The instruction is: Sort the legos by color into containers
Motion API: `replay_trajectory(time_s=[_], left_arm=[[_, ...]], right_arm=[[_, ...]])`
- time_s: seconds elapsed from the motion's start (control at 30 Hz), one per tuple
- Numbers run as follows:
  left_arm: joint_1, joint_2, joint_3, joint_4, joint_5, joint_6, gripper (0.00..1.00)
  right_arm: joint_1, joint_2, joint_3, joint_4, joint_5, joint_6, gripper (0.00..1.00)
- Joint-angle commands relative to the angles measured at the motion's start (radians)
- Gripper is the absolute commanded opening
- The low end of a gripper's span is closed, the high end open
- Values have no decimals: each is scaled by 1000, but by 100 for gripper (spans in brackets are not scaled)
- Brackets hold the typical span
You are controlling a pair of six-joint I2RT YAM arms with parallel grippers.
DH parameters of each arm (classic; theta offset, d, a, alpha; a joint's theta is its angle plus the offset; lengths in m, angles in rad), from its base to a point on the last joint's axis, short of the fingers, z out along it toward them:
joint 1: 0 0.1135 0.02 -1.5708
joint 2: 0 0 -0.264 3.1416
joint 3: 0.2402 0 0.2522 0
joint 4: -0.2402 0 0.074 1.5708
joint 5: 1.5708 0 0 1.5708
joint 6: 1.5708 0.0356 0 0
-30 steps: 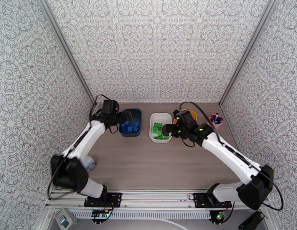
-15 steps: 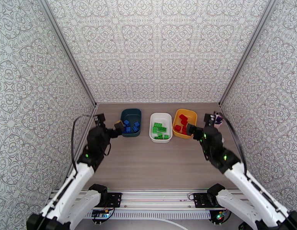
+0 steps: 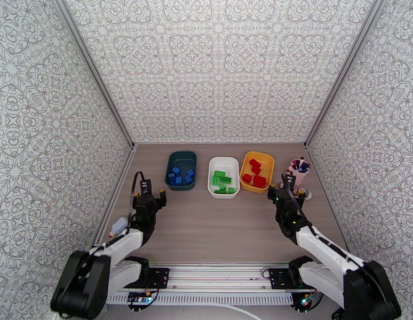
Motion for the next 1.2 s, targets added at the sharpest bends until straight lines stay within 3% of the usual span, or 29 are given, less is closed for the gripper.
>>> replay_trajectory(time_s=[0.0,0.1,0.2,0.3,0.4,0.47,0.57,0.63,0.8,1.17], left_arm=[[16,109,23,300,45,83,99],[19,166,59,307,85,152,99],[87,285,-16,566,160,126,99],[138,408,-72,811,164,74,99],[147,346,-12,606,202,62,99],[144,350,23,552,207,72,99],[147,349,84,432,202,66,99],[169,343,107,373,224,39,99],[211,338,119,341,302,13,99],[210,339,118,346,299,16,99]], right_arm=[[-47,87,-28,190,-37,-39,99],[-78,140,-74,339,-93,-74,99],[-131,197,-106,520,-163,-90,99],[-174,241,-77,533,-212,-113,99],[-236,355,-122,753,-303,-98,99],[-240,334,-70,606,-359,-103,99],[-240,387,-18,554,-410,-128,99],[-242,436,-48,675,-406,-128,99],[-242,429,-38,637,-383,-117,99],[-241,427,-46,656,-382,-121,99]])
